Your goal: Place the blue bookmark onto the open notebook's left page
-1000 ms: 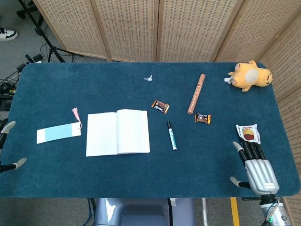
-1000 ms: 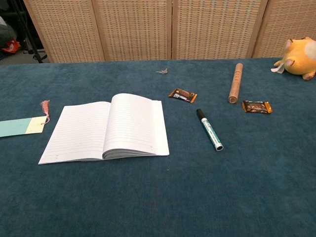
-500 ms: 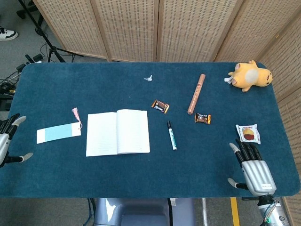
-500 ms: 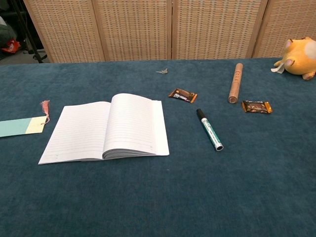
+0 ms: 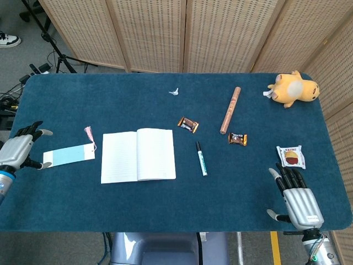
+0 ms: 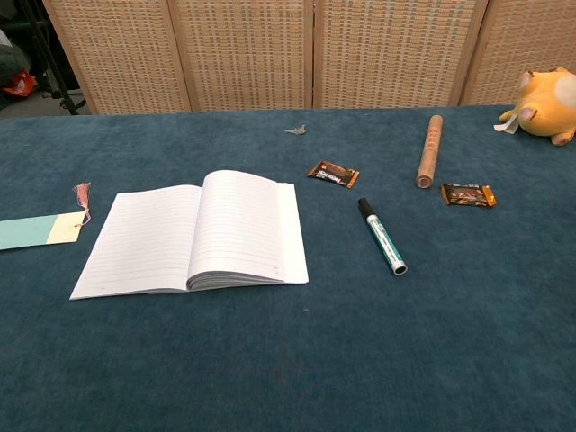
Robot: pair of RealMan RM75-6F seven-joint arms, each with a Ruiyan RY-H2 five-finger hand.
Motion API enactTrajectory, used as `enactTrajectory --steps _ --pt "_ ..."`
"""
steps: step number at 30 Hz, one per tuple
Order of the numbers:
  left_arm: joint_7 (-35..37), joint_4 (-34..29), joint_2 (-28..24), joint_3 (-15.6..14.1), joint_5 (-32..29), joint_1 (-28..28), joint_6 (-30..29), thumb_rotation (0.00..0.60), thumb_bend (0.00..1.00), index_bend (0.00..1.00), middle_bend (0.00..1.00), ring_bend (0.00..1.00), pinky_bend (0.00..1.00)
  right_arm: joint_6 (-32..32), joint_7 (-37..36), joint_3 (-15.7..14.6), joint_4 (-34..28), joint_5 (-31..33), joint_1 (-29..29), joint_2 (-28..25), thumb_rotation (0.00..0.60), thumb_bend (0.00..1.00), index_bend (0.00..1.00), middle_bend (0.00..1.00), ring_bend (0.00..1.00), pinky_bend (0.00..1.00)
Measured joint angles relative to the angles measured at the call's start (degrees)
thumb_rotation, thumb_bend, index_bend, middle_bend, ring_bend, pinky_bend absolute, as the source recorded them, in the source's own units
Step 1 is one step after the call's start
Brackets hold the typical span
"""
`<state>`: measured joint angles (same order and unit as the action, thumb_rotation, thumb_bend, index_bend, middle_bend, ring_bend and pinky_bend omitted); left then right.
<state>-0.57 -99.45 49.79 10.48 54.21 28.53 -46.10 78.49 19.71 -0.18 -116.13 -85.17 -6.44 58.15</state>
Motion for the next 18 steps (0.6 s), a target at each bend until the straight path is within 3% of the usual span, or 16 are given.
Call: enactTrajectory --steps 8,18 --pt "-7.3 4.2 2.8 -1.6 -8.5 5.5 4.3 0.600 0.15 0.27 0.00 0.00 0.00 -0.2 -0.6 0.0 0.0 0.0 -0.1 -0.2 0.600 0.10 0.00 0.00 0.00 0.01" --pt "-16.5 7.2 7.4 -5.6 -16.5 10.2 3.9 0.600 0.15 0.27 0.00 0.00 0.00 -0.2 -1.4 0.1 0.3 0.1 -0.1 -0.4 0.600 0.10 0.00 0.00 0.00 0.01"
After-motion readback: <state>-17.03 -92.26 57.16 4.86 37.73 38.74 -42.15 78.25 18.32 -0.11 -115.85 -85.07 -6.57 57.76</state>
